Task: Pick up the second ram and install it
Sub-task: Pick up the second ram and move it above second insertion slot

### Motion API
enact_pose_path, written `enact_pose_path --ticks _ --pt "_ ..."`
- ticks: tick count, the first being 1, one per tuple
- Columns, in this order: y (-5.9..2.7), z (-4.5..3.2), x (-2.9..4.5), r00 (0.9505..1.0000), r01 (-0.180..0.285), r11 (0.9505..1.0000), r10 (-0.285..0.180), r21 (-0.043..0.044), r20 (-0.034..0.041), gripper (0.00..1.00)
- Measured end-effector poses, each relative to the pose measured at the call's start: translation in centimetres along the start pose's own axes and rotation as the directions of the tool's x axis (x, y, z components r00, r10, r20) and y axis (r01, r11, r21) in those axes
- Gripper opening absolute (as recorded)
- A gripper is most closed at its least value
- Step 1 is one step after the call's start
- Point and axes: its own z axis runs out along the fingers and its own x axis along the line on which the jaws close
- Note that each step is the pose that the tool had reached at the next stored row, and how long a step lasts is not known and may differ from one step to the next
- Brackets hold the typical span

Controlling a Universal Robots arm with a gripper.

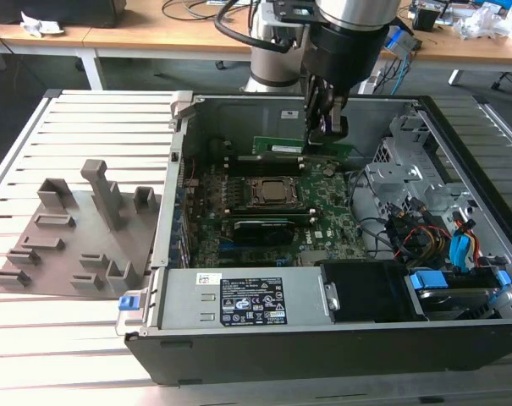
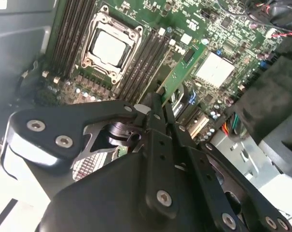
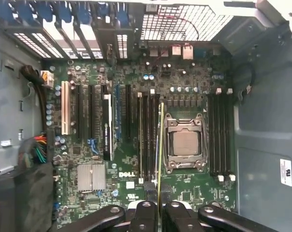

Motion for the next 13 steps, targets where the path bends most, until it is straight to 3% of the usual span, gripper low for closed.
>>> enact_pose_path --ticks 5,13 --pt "-0.60 1.27 -0.25 1.0000 0.000 1.0000 0.000 -0.0006 -0.0001 0.14" --pt "-0.61 1.33 -0.24 1.0000 0.000 1.0000 0.000 -0.0006 0.0000 0.14"
